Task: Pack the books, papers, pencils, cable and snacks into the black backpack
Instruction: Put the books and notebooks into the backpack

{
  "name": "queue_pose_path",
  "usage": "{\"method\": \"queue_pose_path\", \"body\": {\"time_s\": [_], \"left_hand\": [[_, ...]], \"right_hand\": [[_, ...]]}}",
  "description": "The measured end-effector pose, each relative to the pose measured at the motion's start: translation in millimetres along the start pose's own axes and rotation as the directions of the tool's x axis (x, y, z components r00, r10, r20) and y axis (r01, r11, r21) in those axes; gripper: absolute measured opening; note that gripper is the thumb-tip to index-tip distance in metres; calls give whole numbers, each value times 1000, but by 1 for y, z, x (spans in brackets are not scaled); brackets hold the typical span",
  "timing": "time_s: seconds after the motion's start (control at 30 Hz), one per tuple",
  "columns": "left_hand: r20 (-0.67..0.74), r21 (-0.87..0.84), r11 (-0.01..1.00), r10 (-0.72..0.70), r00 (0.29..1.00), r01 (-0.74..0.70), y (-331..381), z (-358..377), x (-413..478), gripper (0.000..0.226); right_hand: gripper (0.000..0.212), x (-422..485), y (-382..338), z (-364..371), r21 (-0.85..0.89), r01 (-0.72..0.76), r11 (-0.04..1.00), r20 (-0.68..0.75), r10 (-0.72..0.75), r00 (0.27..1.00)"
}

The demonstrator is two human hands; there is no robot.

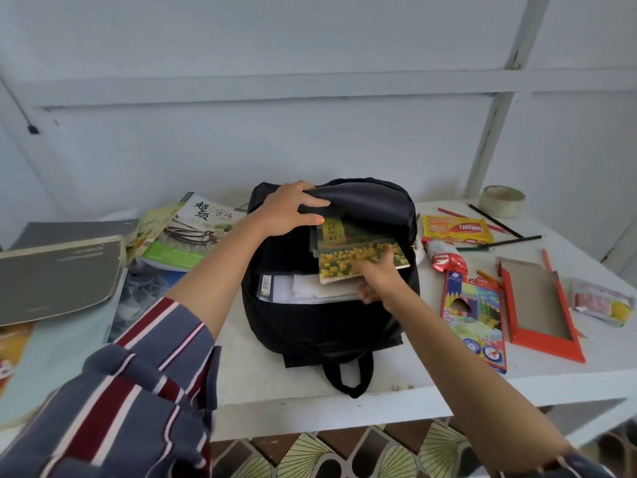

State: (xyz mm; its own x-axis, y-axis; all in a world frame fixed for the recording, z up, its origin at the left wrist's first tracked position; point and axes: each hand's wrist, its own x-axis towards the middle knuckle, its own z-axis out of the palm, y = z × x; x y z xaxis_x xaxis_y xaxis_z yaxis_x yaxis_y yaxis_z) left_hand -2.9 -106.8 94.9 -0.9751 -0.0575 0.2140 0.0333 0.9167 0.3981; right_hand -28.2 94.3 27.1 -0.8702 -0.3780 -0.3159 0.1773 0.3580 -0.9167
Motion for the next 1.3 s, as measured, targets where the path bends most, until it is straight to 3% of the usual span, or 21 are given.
{"method": "queue_pose_path", "body": {"time_s": [0.03, 0.07, 0.13, 0.2, 0.27, 0.3, 0.43, 0.53, 0.77, 1.2, 1.3], "left_hand": [[3, 0, 1000, 2, 1000, -2, 0, -1, 0, 38], [5, 2, 1000, 4, 1000, -4, -1, -1, 0, 38], [10, 16, 1000, 8, 1000, -8, -2, -1, 0, 38], [12, 20, 1000, 10, 1000, -10, -1, 0, -1, 38], [16, 14, 1000, 11, 1000, -11, -1, 0, -2, 39], [18, 13, 1000, 15, 1000, -15, -1, -1, -3, 39], [37, 13, 1000, 16, 999, -17, -1, -3, -3, 40], [40, 15, 1000, 19, 999, -20, -1, -4, -3, 41], [50, -8, 1000, 19, 999, -19, 1, -7, -3, 42], [43, -23, 999, 23, 999, -22, -1, -7, -2, 41], [48, -35, 999, 19, 999, -18, -3, -7, -1, 42]], "right_hand": [[77, -3, -1, -4, -238, 18, 971, 36, -10, 999], [68, -6, -1, -8, -471, 71, 879, 24, -68, 997], [50, -6, 2, -13, -788, 166, 593, -27, -303, 953], [47, -4, 7, -10, -890, 286, 354, 87, -484, 871], [46, 5, 10, -5, -898, 405, 174, 282, -478, 832], [45, 11, 12, -4, -890, 434, 139, 341, -428, 837], [45, 36, 12, -5, -896, 428, 119, 377, -305, 874], [43, 52, 2, -3, -898, 424, 120, 370, -314, 874], [43, 64, 0, -4, -874, 418, 247, 293, -420, 859], [49, 66, 0, 7, -861, 440, 256, 340, -355, 871], [52, 59, 8, 10, -879, 428, 211, 356, -307, 883]]}}
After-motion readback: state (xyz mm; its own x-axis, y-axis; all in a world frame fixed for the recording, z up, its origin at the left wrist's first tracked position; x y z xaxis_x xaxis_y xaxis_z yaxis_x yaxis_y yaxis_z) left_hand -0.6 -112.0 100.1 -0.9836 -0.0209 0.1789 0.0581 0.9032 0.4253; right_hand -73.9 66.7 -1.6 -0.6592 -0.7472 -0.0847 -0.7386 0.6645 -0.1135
